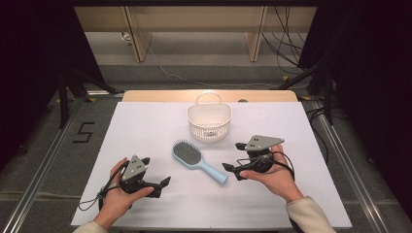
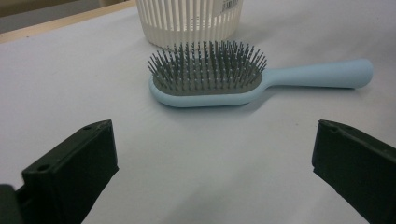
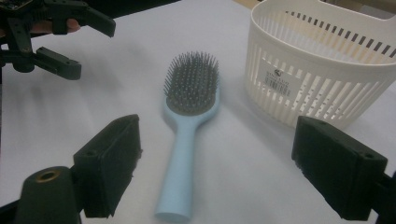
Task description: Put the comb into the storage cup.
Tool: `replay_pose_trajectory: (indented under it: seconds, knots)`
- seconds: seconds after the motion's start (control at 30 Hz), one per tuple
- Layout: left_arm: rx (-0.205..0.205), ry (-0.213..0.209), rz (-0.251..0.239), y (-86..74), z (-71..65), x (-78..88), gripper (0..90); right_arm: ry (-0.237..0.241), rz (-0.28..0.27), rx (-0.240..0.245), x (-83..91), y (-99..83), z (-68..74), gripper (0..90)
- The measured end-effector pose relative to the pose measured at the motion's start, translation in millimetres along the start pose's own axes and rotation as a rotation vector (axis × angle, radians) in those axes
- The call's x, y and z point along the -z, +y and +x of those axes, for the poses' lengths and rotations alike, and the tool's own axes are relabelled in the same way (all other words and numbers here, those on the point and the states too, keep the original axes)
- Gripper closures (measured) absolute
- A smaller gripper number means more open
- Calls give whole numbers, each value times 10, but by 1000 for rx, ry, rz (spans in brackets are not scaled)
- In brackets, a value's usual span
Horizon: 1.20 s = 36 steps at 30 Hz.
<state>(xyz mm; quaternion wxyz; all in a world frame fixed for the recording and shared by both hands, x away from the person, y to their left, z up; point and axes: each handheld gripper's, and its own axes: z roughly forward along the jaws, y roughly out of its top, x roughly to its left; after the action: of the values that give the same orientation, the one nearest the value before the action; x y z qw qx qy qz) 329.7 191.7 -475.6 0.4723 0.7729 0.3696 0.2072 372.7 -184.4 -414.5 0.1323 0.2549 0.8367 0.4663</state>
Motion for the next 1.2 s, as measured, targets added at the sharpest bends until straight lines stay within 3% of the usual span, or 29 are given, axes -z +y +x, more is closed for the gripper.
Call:
replay_pose_trajectory:
  seconds: [0.13, 0.6, 1.0, 1.2]
  knots:
    - [-1, -4, 2, -1, -5, -15, 0, 7, 11, 3, -29, 38, 25, 175]
    - [-3, -13, -2, 6, -20, -11, 0, 23, 175, 24, -270, 149, 85, 192]
    - [-7, -16, 2, 6, -21, -15, 0, 36, 354, 47, -542, 294, 86, 189]
    - [-5, -18, -1, 8, -22, -12, 0, 42, 483, 56, -708, 351, 115, 207]
